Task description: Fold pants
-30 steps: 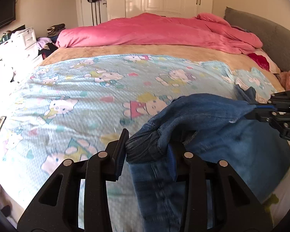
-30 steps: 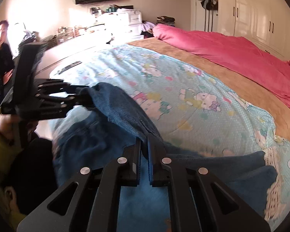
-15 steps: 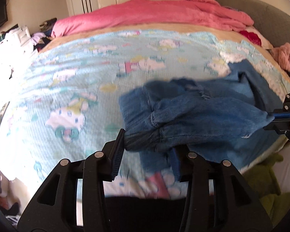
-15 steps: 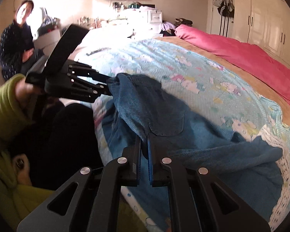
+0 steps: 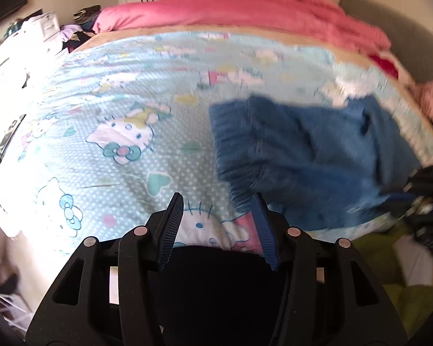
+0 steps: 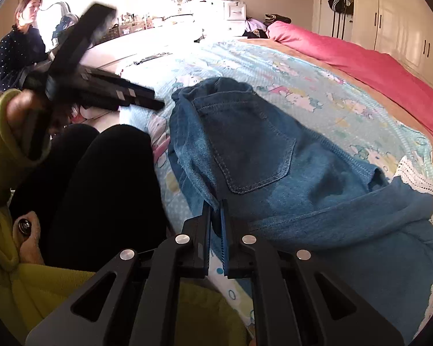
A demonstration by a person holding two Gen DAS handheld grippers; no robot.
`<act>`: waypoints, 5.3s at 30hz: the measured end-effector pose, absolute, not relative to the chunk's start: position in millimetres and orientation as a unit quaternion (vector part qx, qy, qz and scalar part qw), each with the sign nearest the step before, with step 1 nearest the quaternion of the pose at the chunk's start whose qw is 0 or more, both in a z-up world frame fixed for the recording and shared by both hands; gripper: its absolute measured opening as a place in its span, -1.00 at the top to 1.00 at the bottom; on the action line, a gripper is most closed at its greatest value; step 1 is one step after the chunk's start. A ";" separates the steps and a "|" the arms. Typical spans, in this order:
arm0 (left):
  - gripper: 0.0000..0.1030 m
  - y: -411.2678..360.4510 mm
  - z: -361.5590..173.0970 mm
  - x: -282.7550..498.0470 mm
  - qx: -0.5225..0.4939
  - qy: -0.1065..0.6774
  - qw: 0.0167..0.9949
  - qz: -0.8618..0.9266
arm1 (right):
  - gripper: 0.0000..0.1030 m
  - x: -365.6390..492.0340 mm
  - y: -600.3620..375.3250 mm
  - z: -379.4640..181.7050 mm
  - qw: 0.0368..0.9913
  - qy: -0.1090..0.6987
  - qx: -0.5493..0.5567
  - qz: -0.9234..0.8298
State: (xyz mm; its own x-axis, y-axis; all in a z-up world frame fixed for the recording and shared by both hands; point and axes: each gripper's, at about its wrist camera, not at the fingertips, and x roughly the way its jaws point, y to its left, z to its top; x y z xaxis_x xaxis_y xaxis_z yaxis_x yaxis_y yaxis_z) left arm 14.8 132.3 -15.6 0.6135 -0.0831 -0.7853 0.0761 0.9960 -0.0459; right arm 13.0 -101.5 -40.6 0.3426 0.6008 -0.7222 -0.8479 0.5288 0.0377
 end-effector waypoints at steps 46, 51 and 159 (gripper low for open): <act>-0.09 2.1 12.0 35.7 0.005 0.410 0.893 -0.186 | -0.39 166.6 -210.1 23.8 0.888 0.399 -0.058 0.221; -0.09 -34.2 -11.2 54.7 0.007 0.432 0.872 -0.228 | -0.39 226.0 -207.9 5.1 0.877 0.445 -0.035 0.178; 0.45 -69.0 -38.0 6.7 0.111 0.420 0.844 -0.313 | 0.37 -15.9 -268.5 -39.0 0.823 0.379 -0.297 0.300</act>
State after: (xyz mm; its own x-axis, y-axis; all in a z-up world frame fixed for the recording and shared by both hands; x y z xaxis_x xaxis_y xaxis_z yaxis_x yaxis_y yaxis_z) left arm 6.7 -69.0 -38.0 0.4504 -0.4351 -0.7797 0.6223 0.7791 -0.0753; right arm -15.9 -268.5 -39.0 0.5321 0.2689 -0.8028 -0.7193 0.6438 -0.2610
